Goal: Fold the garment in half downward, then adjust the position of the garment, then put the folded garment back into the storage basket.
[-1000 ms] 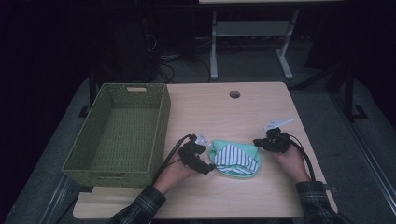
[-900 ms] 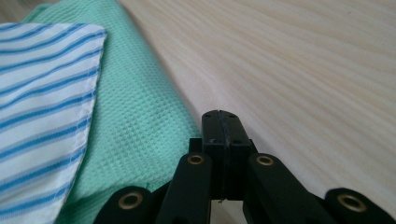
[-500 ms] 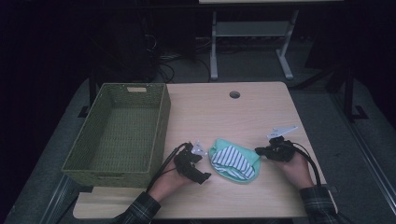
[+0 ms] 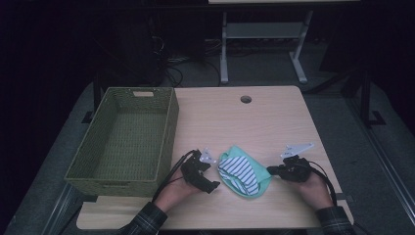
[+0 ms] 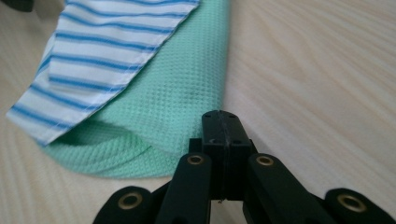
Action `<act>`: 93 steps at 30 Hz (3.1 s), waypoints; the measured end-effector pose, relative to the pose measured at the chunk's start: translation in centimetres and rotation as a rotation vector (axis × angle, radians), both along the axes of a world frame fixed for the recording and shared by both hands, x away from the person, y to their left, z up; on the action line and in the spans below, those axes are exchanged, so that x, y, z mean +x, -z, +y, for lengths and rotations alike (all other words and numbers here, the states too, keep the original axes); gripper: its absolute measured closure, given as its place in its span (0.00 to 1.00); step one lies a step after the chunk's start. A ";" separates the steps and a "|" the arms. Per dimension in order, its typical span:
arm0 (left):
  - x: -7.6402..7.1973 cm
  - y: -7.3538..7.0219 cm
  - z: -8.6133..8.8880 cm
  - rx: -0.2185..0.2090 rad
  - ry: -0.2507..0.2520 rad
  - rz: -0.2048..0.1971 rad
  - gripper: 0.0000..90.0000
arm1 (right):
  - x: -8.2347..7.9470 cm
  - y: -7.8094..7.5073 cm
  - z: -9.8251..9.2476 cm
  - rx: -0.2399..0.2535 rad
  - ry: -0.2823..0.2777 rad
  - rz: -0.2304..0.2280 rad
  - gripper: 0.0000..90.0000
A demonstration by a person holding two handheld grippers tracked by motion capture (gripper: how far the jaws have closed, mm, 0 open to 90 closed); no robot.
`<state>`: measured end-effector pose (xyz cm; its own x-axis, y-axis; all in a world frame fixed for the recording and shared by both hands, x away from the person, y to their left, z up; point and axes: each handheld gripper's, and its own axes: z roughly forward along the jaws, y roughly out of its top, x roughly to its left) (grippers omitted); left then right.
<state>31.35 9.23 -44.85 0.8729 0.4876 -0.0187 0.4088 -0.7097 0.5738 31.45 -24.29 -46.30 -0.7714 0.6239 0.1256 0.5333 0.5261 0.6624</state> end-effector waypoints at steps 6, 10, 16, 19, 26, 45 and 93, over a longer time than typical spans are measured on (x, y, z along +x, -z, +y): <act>0.1 0.1 0.2 0.002 0.001 0.006 0.19 | -1.1 -0.1 -0.1 0.015 -0.007 0.010 0.99; 0.1 -0.1 0.2 0.001 0.004 -0.001 0.19 | -1.2 -0.4 -0.6 0.034 0.037 -0.017 0.94; -0.1 -0.5 0.0 -0.010 0.016 -0.010 0.19 | -0.8 -0.3 -2.1 0.014 0.172 -0.080 0.70; -0.3 -0.8 -0.2 -0.023 0.023 -0.011 0.19 | -0.6 -0.1 -2.8 0.010 0.231 -0.100 0.56; -0.9 -1.7 -1.3 -0.054 0.044 0.001 0.19 | -0.1 0.9 -4.0 -0.034 0.306 -0.128 0.37; -0.9 -2.8 -5.2 -0.075 0.070 -0.022 0.20 | 0.5 1.9 -4.3 -0.021 0.354 -0.124 0.16; 1.6 -0.2 -6.2 0.088 0.148 0.036 0.83 | 0.4 1.9 -4.3 -0.021 0.356 -0.123 0.16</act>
